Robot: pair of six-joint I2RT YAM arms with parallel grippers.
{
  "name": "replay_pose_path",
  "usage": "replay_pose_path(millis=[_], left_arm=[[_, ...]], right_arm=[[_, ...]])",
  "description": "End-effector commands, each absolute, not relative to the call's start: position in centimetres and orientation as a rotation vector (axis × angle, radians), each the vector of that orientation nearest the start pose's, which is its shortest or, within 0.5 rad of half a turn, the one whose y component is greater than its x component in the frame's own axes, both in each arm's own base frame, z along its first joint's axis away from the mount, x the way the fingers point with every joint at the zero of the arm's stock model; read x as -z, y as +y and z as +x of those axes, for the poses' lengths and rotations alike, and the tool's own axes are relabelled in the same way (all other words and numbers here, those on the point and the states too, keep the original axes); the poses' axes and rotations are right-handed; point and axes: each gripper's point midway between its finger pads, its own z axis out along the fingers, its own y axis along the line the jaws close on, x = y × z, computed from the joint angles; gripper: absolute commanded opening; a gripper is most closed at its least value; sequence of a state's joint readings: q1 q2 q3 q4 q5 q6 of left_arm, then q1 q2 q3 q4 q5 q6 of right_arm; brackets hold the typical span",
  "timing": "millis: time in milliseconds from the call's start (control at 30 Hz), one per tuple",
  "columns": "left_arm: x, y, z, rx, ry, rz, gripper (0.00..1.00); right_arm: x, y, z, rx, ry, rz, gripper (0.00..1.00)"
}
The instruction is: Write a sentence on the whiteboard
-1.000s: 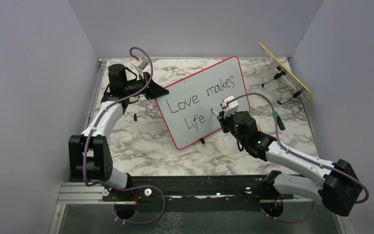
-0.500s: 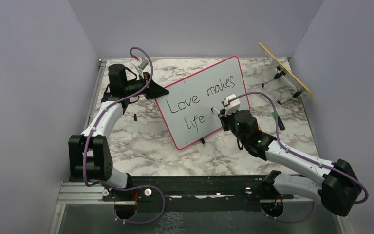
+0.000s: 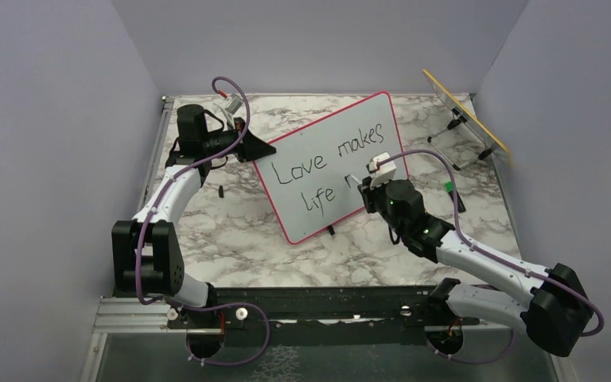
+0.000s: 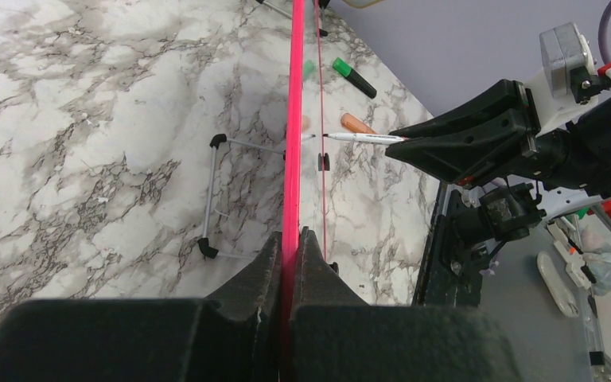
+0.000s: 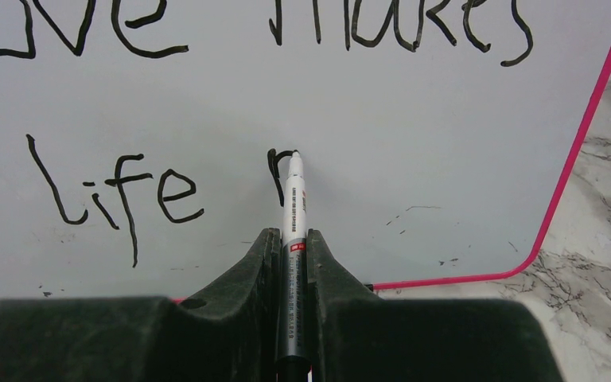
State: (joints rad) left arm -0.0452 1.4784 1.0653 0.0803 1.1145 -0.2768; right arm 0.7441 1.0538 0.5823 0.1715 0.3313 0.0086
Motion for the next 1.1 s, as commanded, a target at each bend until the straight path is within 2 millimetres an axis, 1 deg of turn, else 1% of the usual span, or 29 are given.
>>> replay_pose_path(millis=[0,167,500,733,900,1067], left_arm=[[-20.9,-17.2,36.4,1.206,1.931,0.497,0.0],[-20.9,-17.3,36.4,1.207,1.93,0.498,0.0],[-20.9,-17.3,36.5,1.207,1.932,0.497,0.0],[-21.0,-17.2,36.4,1.208,1.928,0.5,0.0],[-21.0,-17.3,36.4,1.209,1.929,0.499,0.0],[-20.9,-17.3,36.4,1.21,1.929,0.5,0.0]], right_arm=[[-18.6,19.1,29.8,-0.217,1.784,-0.403,0.01],[-19.0,18.6,30.0,-0.201,1.773,-0.386,0.01],[-18.5,18.9,30.8,-0.209,1.774,-0.378,0.01],[-17.7,18.8,31.1,-0.206,1.79,-0.373,0.01],[-17.1,18.4,30.9,-0.192,1.817,-0.377,0.01],[-17.3,18.6,30.3,-0.225,1.818,-0.396,0.01]])
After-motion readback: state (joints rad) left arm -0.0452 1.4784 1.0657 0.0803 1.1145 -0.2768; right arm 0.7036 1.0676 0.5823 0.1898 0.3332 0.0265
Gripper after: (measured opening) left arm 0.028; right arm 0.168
